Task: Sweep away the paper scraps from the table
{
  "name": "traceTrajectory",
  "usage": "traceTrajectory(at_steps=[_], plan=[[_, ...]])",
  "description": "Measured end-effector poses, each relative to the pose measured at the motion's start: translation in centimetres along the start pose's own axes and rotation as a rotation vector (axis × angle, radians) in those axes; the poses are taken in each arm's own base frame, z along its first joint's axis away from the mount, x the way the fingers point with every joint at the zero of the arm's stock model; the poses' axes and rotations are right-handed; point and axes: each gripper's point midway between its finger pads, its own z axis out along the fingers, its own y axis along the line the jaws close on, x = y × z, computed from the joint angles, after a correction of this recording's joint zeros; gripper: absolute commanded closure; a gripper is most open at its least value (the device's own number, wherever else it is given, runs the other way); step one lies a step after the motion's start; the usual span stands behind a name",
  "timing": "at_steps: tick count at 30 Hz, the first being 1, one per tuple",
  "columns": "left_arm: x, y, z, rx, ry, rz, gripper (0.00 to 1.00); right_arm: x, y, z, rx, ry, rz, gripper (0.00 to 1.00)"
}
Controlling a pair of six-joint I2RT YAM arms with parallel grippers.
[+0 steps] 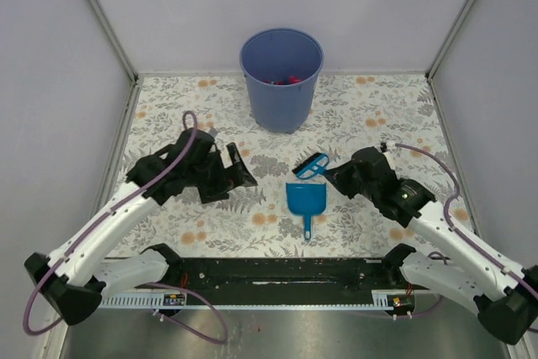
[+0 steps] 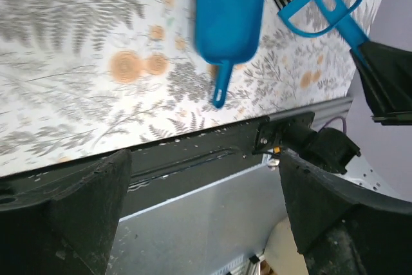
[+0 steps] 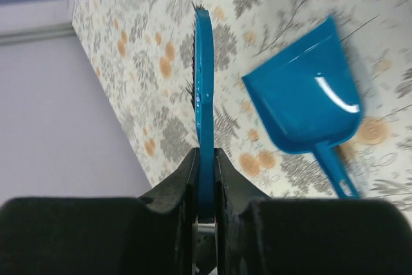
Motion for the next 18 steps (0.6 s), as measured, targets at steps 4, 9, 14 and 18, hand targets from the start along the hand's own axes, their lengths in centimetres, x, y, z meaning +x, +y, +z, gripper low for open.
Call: traceTrajectory(at_steps=[4, 9, 14, 18], plan=[[-1.0, 3.2, -3.7, -0.040, -0.110, -0.033, 0.01, 4.1, 1.4, 1.7, -0.004, 0.088, -0.010, 1.00], [-0.5, 5.3, -5.2, -0.095, -0.137, -0.030, 0.01, 10.5, 2.4, 4.2, 0.012, 0.185, 0.017, 1.00], [0.0, 6.2, -5.6, -0.123, -0.130, -0.027, 0.01, 14.6, 1.9, 6.0, 0.041, 0.204, 0.044, 1.00], [0.3, 6.7, -6.0, -0.135, -0.133, -0.024, 0.01, 15.4, 1.8, 7.1, 0.044, 0.173, 0.092, 0.98]])
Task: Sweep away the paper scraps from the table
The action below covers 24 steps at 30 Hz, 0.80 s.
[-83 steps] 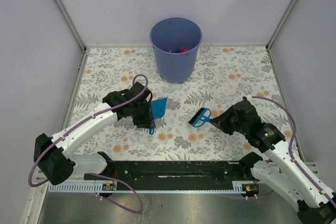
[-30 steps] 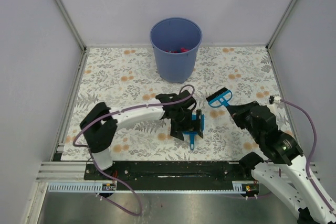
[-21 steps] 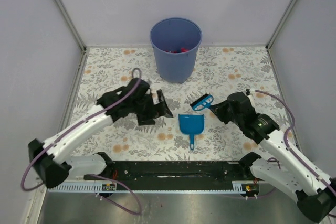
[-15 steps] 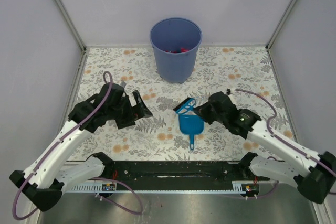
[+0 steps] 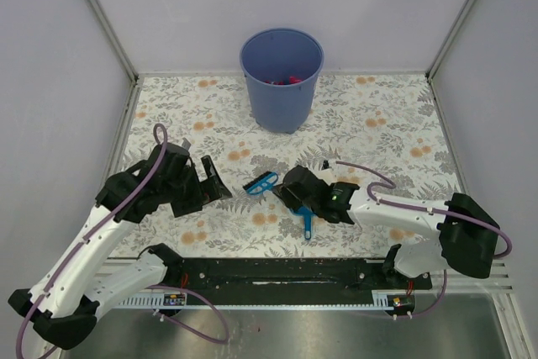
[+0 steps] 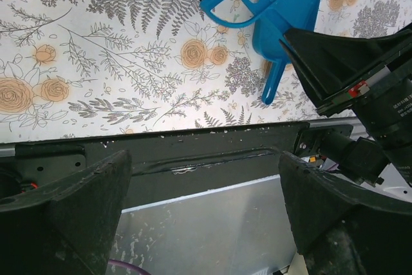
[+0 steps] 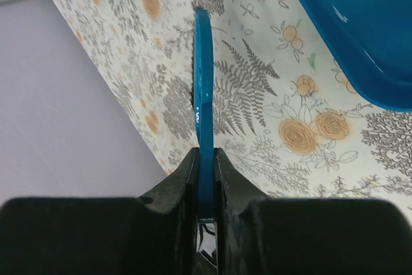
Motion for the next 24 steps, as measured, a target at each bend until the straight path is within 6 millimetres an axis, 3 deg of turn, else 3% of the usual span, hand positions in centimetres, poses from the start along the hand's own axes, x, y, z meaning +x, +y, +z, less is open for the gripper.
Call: traceTrajectory(at_steps=[8, 11, 15, 19, 24], plan=[[0.2, 0.4, -0.2, -0.007, 0.002, 0.013, 0.01, -0.5, 0.0, 1.2, -0.031, -0.059, 0.086, 0.79], [0.2, 0.5, -0.1, -0.014, 0.008, 0.023, 0.01, 0.5, -0.8, 2.1, -0.011, -0.049, 0.074, 0.60], [0.2, 0.6, 0.4, -0.034, 0.023, 0.031, 0.01, 1.8, -2.5, 3.4, 0.043, -0.023, 0.049, 0.44], [0.2, 0.7, 0.8, -0.048, 0.034, 0.043, 0.01, 3.1, -2.8, 3.8, 0.087, 0.024, 0.035, 0.41], [0.1, 0.8, 0.9, -0.054, 0.033, 0.056, 0.01, 5.0, -0.7, 3.0, 0.070, 0.111, 0.042, 0.39]])
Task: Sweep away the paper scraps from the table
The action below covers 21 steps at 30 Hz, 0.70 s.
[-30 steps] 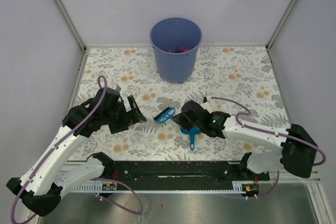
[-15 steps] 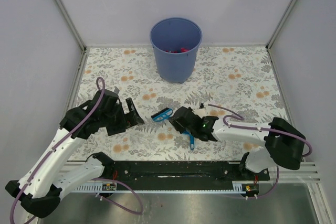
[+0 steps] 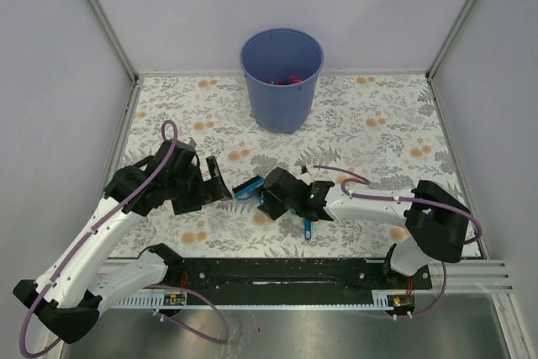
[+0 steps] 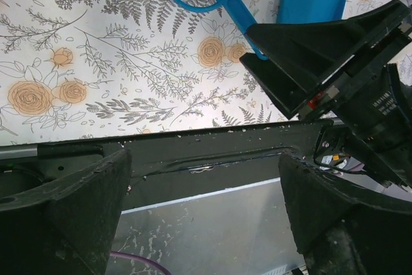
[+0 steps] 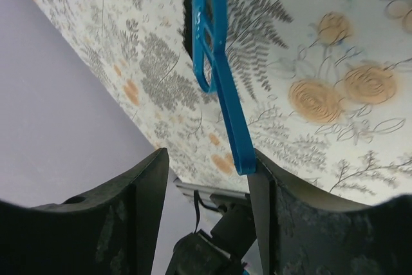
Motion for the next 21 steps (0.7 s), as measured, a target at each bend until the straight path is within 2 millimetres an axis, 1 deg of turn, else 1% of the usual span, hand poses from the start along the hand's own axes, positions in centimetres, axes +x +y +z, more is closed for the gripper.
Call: traceTrajectory(at_steps=[2, 4, 5, 7, 8, 10, 15, 18, 21], plan=[[-0.1, 0.1, 0.1, -0.006, -0.001, 0.003, 0.01, 0.8, 0.7, -0.3, -0.002, 0.035, -0.005, 0.33], [-0.3, 0.2, 0.2, -0.016, -0.001, 0.008, 0.01, 2.0, 1.5, -0.5, 0.000, 0.085, -0.019, 0.32], [-0.4, 0.2, 0.3, -0.018, -0.001, 0.010, 0.01, 2.8, 1.9, -0.6, 0.002, 0.116, -0.030, 0.28], [-0.7, 0.3, 0.3, -0.025, -0.003, 0.015, 0.01, 4.1, 2.5, -0.6, 0.013, 0.164, -0.052, 0.03], [-0.9, 0.3, 0.2, -0.029, -0.006, 0.017, 0.01, 4.5, 2.8, -0.7, 0.014, 0.179, -0.060, 0.01], [-1.3, 0.2, 0.1, -0.032, -0.014, 0.024, 0.01, 4.7, 3.0, -1.0, 0.013, 0.186, -0.078, 0.00], [-2.2, 0.2, -0.4, -0.035, -0.037, 0.031, 0.01, 3.9, 1.9, -1.9, 0.057, 0.163, -0.115, 0.01], [-2.5, 0.4, -0.5, -0.042, -0.044, 0.030, 0.01, 3.1, 2.0, -3.1, 0.054, 0.138, -0.138, 0.01], [-2.5, 0.6, -0.5, -0.048, -0.045, 0.029, 0.01, 2.0, 2.9, -5.0, 0.019, 0.100, -0.181, 0.01]])
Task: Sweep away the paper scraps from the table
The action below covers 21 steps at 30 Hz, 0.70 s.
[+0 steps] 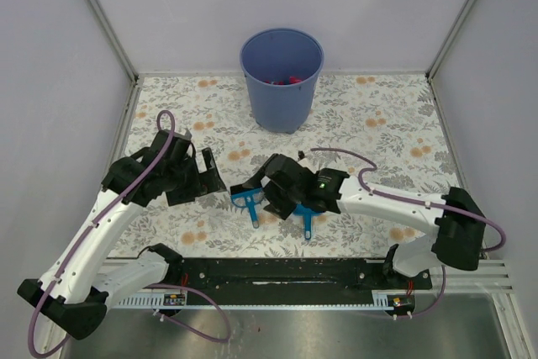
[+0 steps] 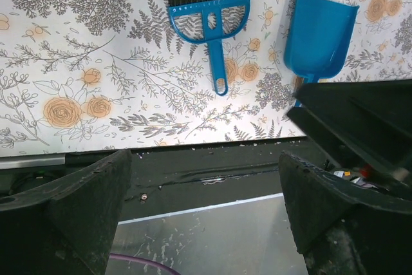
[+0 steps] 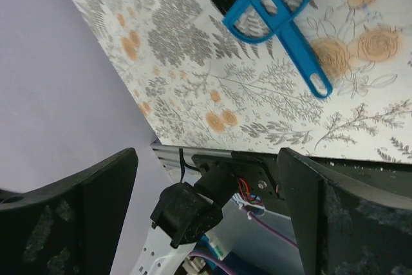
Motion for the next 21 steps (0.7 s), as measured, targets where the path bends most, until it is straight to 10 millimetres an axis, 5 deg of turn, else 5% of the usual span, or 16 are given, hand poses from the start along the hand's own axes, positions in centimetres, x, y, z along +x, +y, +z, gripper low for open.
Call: traceTrajectory(at_steps=[10, 21], plan=[[0.0, 0.5, -0.1, -0.019, -0.002, 0.001, 0.01, -5.2, 3.2, -7.9, -0.178, -0.242, -0.316, 0.00], [-0.7, 1.1, -1.0, -0.017, -0.077, 0.006, 0.01, -9.7, 4.3, -15.9, -0.277, -0.468, -0.618, 0.00]])
